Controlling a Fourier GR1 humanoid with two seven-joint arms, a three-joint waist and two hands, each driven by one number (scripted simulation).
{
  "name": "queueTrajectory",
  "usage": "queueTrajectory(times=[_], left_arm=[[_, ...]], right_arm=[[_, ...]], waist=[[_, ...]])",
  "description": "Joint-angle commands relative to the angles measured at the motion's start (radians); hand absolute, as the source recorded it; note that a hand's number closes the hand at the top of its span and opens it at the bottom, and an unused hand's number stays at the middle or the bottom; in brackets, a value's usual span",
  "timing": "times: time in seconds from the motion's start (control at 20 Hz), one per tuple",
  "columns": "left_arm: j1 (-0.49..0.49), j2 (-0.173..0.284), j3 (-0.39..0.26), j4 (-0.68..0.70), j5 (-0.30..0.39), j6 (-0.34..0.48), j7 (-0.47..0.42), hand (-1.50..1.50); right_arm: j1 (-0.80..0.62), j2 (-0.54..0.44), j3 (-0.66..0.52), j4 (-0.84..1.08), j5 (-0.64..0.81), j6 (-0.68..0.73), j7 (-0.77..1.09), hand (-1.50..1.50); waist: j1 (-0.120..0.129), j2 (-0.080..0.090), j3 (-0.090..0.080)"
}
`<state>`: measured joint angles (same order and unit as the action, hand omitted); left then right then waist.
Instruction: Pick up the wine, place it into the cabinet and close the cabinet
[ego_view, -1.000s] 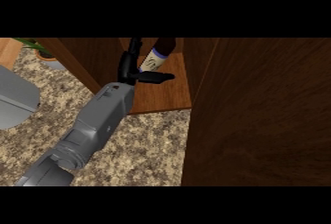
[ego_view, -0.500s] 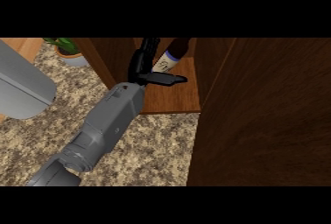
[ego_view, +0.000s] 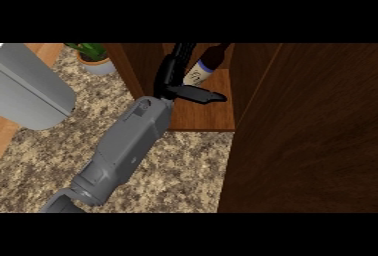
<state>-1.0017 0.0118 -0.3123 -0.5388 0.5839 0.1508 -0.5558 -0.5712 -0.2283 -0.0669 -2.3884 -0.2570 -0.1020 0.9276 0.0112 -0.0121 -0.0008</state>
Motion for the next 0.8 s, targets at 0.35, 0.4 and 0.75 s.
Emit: queueTrajectory(times=[0.35, 0.4, 0.75], left_arm=[[0.305, -0.012, -0.248, -0.625, -0.028, 0.282, 0.236, -1.5], [0.304, -0.012, -0.285, -0.661, -0.023, 0.349, 0.246, -1.5], [0.493, 0.011, -0.399, -0.982, -0.075, 0.531, 0.294, -1.5]], right_arm=[[-0.028, -0.016, 0.035, -0.062, 0.037, -0.051, 0.057, -1.5], [-0.071, -0.041, -0.006, -0.041, -0.015, -0.041, 0.078, -1.5], [-0.065, -0.021, 0.058, -0.018, 0.055, -0.051, 0.038, -1.5]], waist=[[0.011, -0.004, 0.0], [0.0, 0.0, 0.001], [0.005, 0.003, 0.0]])
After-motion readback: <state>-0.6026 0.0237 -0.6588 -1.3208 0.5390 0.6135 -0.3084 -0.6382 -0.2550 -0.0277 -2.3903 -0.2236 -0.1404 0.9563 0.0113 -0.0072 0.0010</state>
